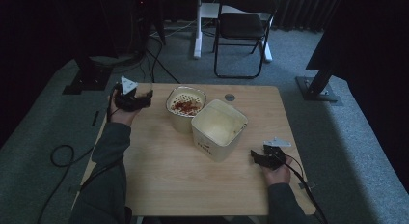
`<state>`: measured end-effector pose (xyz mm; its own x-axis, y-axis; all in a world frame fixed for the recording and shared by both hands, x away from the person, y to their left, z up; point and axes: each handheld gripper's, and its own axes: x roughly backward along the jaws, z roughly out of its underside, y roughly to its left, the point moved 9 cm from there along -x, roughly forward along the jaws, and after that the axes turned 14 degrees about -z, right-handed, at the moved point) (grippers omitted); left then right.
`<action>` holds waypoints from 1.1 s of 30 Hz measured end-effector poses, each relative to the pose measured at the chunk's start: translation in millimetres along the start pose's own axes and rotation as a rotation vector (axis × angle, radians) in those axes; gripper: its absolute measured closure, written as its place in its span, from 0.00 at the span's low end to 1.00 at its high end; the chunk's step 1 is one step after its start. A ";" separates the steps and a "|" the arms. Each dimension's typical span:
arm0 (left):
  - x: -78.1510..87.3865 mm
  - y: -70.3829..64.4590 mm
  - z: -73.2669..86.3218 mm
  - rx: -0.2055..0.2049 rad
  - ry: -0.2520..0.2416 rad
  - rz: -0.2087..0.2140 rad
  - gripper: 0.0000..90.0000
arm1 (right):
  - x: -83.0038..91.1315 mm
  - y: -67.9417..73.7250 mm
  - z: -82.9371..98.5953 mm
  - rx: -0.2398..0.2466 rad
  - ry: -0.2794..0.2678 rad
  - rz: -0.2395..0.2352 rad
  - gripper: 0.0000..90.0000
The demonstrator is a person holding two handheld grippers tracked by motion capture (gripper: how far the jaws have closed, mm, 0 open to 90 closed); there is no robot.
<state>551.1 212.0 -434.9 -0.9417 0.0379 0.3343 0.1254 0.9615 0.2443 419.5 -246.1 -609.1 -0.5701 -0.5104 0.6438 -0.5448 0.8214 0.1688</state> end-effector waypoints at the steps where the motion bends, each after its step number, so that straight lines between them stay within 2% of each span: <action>1: -1.9 0.6 -5.4 -0.003 -0.001 -0.005 0.31 | 0.0 0.0 0.0 0.000 0.000 0.000 0.38; 5: -9.5 1.7 -23.5 -0.002 -0.005 -0.023 0.31 | 0.0 0.0 0.0 0.000 0.000 0.000 0.38; 8: -15.5 -2.9 -30.3 -0.038 0.006 -0.035 0.31 | 0.0 0.0 0.0 0.000 0.000 0.000 0.38; 9: -15.5 -2.9 -30.3 -0.038 0.006 -0.035 0.31 | 0.0 0.0 0.0 0.000 0.000 0.000 0.38; 10: -20.1 -6.2 -32.8 -0.068 0.026 -0.060 0.31 | 0.0 0.0 0.0 0.000 0.000 0.000 0.37; 14: -26.4 -12.8 -36.8 -0.153 0.043 -0.111 0.31 | 0.0 0.1 0.1 0.000 0.000 0.000 0.37; 22: -26.3 -27.8 -48.0 -0.345 0.021 -0.162 0.32 | 0.1 0.2 0.1 0.000 0.001 0.000 0.37; 23: -26.3 -27.8 -48.0 -0.345 0.021 -0.162 0.33 | 0.1 0.2 0.1 0.000 0.001 0.000 0.37; 24: -25.7 -30.8 -50.4 -0.404 0.021 -0.182 0.33 | 0.1 0.2 0.1 0.000 0.001 0.000 0.37; 27: -23.9 -35.9 -54.9 -0.486 0.009 -0.207 0.33 | 0.1 0.2 0.1 0.000 0.001 0.000 0.37; 28: -23.9 -35.9 -54.9 -0.486 0.009 -0.207 0.33 | 0.1 0.2 0.1 0.000 0.001 0.000 0.37; 29: -22.8 -39.0 -58.1 -0.531 -0.002 -0.221 0.33 | 0.1 0.2 0.1 0.000 0.001 0.000 0.37; 32: -22.1 -45.6 -61.6 -0.610 -0.015 -0.237 0.34 | 0.1 0.1 0.1 0.001 0.001 0.000 0.37; 33: -22.0 -48.5 -62.1 -0.659 -0.015 -0.248 0.34 | 0.1 0.2 0.1 0.000 0.001 0.000 0.37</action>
<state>585.1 147.7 -397.6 -0.9706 -0.1529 0.1860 0.0650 0.5777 0.8136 419.3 -246.0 -609.1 -0.5692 -0.5104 0.6446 -0.5450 0.8212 0.1689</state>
